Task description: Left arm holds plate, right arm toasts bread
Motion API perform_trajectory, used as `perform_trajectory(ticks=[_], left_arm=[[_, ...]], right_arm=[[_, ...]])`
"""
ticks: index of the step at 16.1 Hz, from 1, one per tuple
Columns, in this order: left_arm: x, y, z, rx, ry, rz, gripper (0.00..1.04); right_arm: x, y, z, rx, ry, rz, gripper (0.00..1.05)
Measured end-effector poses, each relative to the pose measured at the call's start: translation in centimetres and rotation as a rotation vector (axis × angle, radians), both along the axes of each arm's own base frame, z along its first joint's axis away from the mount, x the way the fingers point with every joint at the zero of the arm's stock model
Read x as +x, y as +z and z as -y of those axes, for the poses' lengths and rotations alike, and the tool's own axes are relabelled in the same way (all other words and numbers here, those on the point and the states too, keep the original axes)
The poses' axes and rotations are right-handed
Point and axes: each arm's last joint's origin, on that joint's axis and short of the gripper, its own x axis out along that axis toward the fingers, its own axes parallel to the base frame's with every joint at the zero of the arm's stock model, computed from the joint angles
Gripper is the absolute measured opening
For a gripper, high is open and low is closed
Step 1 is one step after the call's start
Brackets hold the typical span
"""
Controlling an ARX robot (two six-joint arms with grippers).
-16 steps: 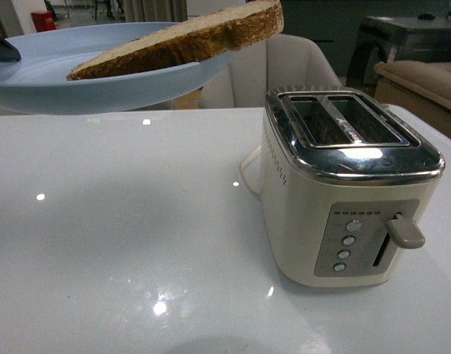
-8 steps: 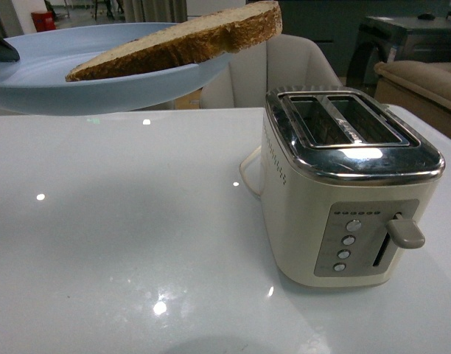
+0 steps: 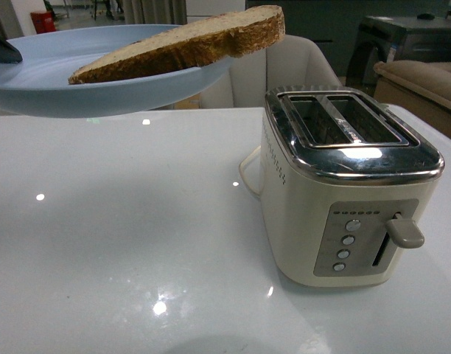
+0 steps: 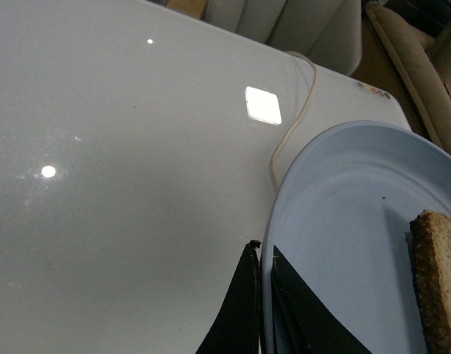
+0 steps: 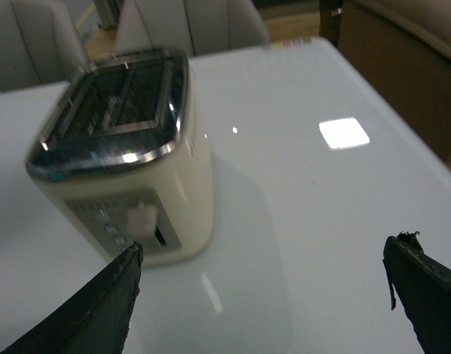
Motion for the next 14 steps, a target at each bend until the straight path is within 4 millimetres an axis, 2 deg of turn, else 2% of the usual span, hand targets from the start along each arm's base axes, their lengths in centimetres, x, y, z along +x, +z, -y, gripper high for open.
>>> perform_trajectory(ticks=[1,4,7,10,14], left_arm=[[0.0,0.0,0.0,0.0,0.0,0.0,0.03],[0.0,0.0,0.0,0.001,-0.001,0.0,0.03],[0.0,0.0,0.0,0.007,-0.004,0.002,0.03],[0.0,0.0,0.0,0.008,-0.005,0.002,0.03],[0.0,0.0,0.0,0.008,-0.005,0.002,0.03]], right_arm=[[1.0,2.8,0.0,0.003,0.008,0.073,0.98],[5.2,8.0,-1.6,-0.003,0.066,0.137,0.98],[10.2,11.5,-4.8,0.047,0.175,0.085,0.98],[12.9,10.6,-8.1,0.141,0.281,-0.044,0.98],[15.0,9.4,-10.7,0.443,0.421,-0.175,0.98]])
